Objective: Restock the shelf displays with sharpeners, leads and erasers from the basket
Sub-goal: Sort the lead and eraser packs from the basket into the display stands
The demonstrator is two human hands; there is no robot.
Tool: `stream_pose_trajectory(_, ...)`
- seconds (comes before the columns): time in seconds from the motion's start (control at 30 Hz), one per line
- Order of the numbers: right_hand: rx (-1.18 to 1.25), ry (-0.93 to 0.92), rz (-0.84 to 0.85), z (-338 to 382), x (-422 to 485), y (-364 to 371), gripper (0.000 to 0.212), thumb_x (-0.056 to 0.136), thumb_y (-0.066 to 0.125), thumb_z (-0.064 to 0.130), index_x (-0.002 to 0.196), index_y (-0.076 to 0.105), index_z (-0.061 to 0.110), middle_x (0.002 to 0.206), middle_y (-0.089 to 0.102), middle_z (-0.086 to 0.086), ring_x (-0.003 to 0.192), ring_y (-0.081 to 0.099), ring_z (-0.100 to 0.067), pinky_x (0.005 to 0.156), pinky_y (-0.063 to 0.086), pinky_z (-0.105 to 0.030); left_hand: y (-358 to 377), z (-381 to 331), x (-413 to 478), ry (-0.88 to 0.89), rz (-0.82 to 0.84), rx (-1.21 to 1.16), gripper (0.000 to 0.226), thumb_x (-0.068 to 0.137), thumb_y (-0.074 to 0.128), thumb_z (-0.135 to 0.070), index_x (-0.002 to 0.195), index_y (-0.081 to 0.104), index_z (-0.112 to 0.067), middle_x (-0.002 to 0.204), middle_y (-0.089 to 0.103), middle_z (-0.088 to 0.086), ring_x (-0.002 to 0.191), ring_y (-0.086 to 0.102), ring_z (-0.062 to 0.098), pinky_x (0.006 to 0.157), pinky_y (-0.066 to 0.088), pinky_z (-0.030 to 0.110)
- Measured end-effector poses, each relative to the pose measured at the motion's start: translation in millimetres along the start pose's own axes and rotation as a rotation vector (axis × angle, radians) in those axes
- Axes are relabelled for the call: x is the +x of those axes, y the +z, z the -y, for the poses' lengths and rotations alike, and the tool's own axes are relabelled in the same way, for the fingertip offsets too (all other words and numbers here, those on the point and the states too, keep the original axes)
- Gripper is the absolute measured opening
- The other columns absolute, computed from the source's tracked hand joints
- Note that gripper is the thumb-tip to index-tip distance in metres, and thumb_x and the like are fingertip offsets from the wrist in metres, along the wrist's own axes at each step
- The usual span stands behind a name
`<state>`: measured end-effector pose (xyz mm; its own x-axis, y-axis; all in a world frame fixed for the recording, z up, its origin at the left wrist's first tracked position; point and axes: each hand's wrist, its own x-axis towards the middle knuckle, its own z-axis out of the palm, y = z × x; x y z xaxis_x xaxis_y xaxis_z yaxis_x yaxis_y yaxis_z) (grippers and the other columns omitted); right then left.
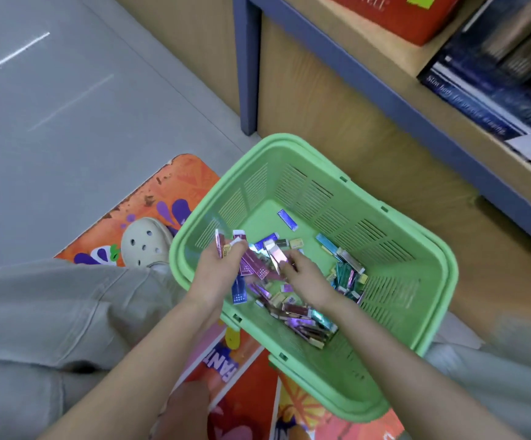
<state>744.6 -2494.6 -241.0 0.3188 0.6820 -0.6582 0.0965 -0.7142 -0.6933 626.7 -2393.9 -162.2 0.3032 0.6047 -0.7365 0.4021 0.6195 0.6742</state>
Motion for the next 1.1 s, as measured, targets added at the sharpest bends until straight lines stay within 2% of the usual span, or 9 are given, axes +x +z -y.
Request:
stream_pose_trajectory(0.1, 0.130, -0.074, -0.068, 37, -17, -20, 0.012, 0.102, 0.036, 0.013, 0.100, 0.046, 0.018, 0.078, 0.051, 0.003, 0.064, 0.055, -0.004, 0.053, 0.039, -0.008, 5, -9, -12, 0.003, -0.013, -0.045, 0.016, 0.096, 0.050, -0.016, 0.104, 0.054, -0.003, 0.084, 0.061, 0.014, 0.054, 0.063, 0.016, 0.051, 0.053, 0.018)
stream_pose_trajectory(0.2, 0.185, -0.160, -0.121, 65, -41, -30, 0.013, 0.102, 0.036, 0.015, 0.100, 0.047, 0.022, 0.075, 0.050, 0.005, 0.065, 0.048, -0.011, 0.062, 0.041, -0.019, 14, -22, -29, 0.065, 0.010, -0.141, 0.014, 0.096, 0.048, -0.006, 0.082, 0.051, -0.007, 0.065, 0.060, 0.010, 0.044, 0.059, 0.012, 0.041, 0.050, 0.024)
stream_pose_trajectory(0.3, 0.185, -0.229, -0.131, 88, -67, -38, 0.012, 0.102, 0.037, 0.013, 0.110, 0.046, 0.013, 0.077, 0.051, 0.004, 0.061, 0.051, -0.006, 0.063, 0.042, -0.023, 21, -31, -41, 0.111, 0.080, -0.204, 0.010, 0.095, 0.054, -0.012, 0.086, 0.051, -0.008, 0.048, 0.059, -0.003, 0.044, 0.059, 0.009, 0.057, 0.058, 0.036)
stream_pose_trajectory(0.47, 0.129, -0.304, -0.137, 107, -112, -53, 0.009, 0.101, 0.040, 0.011, 0.105, 0.047, 0.016, 0.080, 0.061, 0.004, 0.058, 0.059, 0.004, 0.060, 0.045, -0.016, 29, -48, -66, 0.149, 0.183, -0.172, 0.018, 0.088, 0.064, -0.023, 0.094, 0.061, -0.006, 0.061, 0.061, 0.004, 0.048, 0.060, 0.011, 0.049, 0.053, 0.026)
stream_pose_trajectory(0.57, 0.063, -0.345, -0.202, 112, -138, -68, 0.007, 0.099, 0.047, 0.016, 0.099, 0.053, 0.020, 0.085, 0.069, 0.004, 0.069, 0.061, 0.000, 0.068, 0.045, -0.016, 35, -62, -84, 0.176, 0.196, -0.084, 0.016, 0.084, 0.069, -0.023, 0.089, 0.063, -0.009, 0.053, 0.059, -0.001, 0.044, 0.056, 0.008, 0.049, 0.048, 0.023)
stream_pose_trajectory(0.67, 0.034, -0.355, -0.271, 119, -161, -88, 0.006, 0.097, 0.052, 0.019, 0.095, 0.057, 0.016, 0.083, 0.069, 0.002, 0.062, 0.056, 0.004, 0.064, 0.042, -0.014, 44, -78, -99, 0.235, 0.234, -0.010, 0.017, 0.084, 0.070, -0.024, 0.089, 0.065, -0.009, 0.050, 0.059, -0.004, 0.046, 0.055, 0.008, 0.054, 0.047, 0.024)
stream_pose_trajectory(0.77, -0.067, -0.395, -0.422, 128, -173, -113, 0.008, 0.092, 0.059, 0.022, 0.087, 0.062, 0.018, 0.086, 0.067, -0.003, 0.077, 0.060, -0.011, 0.076, 0.048, -0.027, 55, -98, -108, 0.287, 0.272, 0.023, 0.017, 0.084, 0.069, -0.022, 0.093, 0.066, -0.007, 0.054, 0.061, -0.002, 0.048, 0.055, 0.009, 0.055, 0.048, 0.023)
stream_pose_trajectory(0.9, -0.042, -0.510, -0.714, 149, -181, -162, 0.008, 0.093, 0.058, 0.018, 0.086, 0.058, 0.023, 0.075, 0.063, 0.010, 0.067, 0.056, 0.002, 0.068, 0.044, -0.015, 69, -132, -115, 0.371, 0.331, 0.059, 0.010, 0.085, 0.069, -0.019, 0.088, 0.063, -0.012, 0.052, 0.058, -0.001, 0.043, 0.053, 0.008, 0.049, 0.048, 0.019)
stream_pose_trajectory(1.1, -0.099, -0.570, -1.163, 158, -173, -234, 0.016, 0.093, 0.058, 0.016, 0.099, 0.045, 0.023, 0.090, 0.065, 0.002, 0.079, 0.067, -0.017, 0.077, 0.055, -0.041, 86, -169, -109, 0.439, 0.359, 0.091, 0.011, 0.085, 0.069, -0.020, 0.085, 0.061, -0.013, 0.057, 0.059, 0.001, 0.043, 0.053, 0.005, 0.048, 0.049, 0.017)
